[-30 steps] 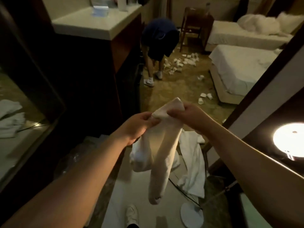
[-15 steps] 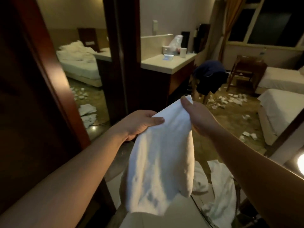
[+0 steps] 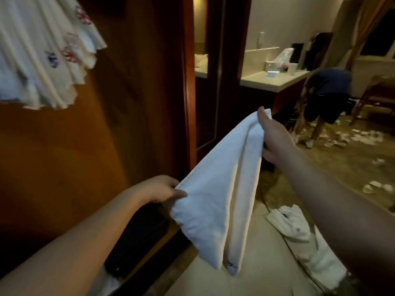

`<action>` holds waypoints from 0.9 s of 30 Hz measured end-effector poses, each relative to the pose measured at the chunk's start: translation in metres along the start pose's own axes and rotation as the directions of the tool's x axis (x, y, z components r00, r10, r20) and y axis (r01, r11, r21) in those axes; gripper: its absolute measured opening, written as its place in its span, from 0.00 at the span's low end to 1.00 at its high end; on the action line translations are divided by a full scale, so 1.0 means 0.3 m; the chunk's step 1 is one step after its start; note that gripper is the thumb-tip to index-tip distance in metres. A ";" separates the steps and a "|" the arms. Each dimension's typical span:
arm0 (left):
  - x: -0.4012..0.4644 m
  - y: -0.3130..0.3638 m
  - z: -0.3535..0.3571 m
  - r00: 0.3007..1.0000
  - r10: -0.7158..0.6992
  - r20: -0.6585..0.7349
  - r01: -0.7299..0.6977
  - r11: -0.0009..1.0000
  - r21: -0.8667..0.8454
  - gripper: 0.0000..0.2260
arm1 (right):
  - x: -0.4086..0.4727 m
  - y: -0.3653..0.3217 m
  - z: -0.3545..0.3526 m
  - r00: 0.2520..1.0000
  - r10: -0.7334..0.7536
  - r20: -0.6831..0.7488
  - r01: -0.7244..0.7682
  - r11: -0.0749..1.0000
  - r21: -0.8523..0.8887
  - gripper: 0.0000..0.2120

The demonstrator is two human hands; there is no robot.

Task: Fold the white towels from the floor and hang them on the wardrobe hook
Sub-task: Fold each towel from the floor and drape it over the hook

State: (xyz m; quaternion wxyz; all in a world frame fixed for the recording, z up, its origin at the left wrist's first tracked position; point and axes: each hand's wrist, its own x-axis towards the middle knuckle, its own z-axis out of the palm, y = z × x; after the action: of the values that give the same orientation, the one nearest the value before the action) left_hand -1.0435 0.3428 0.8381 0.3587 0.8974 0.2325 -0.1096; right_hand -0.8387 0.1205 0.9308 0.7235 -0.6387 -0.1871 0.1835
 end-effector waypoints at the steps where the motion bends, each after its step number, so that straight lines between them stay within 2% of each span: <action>1: -0.060 -0.064 0.000 0.999 -0.017 -0.029 0.018 1.000 0.019 0.03 | -0.037 0.014 0.034 1.000 0.009 0.000 -0.009 1.000 -0.015 0.25; 6: -0.334 -0.323 -0.020 0.991 -0.012 -0.133 0.032 0.988 0.149 0.08 | -0.171 0.088 0.151 0.998 0.059 0.020 -0.058 0.998 -0.039 0.25; 9: -0.462 -0.430 -0.030 0.971 -0.043 -0.235 0.073 0.990 0.120 0.08 | -0.219 0.120 0.191 0.997 0.062 0.053 -0.059 0.996 -0.061 0.28; 12: -0.563 -0.499 -0.039 0.926 -0.110 -0.361 0.124 0.992 0.016 0.04 | -0.247 0.141 0.226 0.994 0.072 0.080 -0.068 0.996 -0.059 0.31; 15: -0.641 -0.558 -0.053 0.864 -0.217 -0.454 0.129 0.968 -0.217 0.04 | -0.263 0.153 0.252 0.991 0.091 0.098 -0.087 0.995 -0.044 0.27; 19: -0.735 -0.631 -0.074 0.805 -0.371 -0.464 0.005 0.785 -0.619 0.03 | -0.275 0.181 0.276 0.980 0.167 0.109 -0.166 0.986 -0.021 0.23; 24: -0.835 -0.701 -0.077 0.833 -0.382 -0.401 -0.137 0.561 -0.817 0.05 | -0.298 0.229 0.300 0.965 0.219 0.141 -0.217 0.976 -0.030 0.22; 27: -0.831 -0.716 -0.049 0.817 -0.397 -0.419 -0.296 0.335 -0.895 0.08 | -0.313 0.270 0.307 0.954 0.261 0.150 -0.256 0.965 -0.053 0.24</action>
State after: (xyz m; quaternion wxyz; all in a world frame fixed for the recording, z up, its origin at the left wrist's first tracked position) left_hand -1.3659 0.4049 0.8120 0.7155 0.5004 0.3775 0.3085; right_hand -0.9684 0.1614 0.8574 0.6659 -0.6532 -0.1609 0.3225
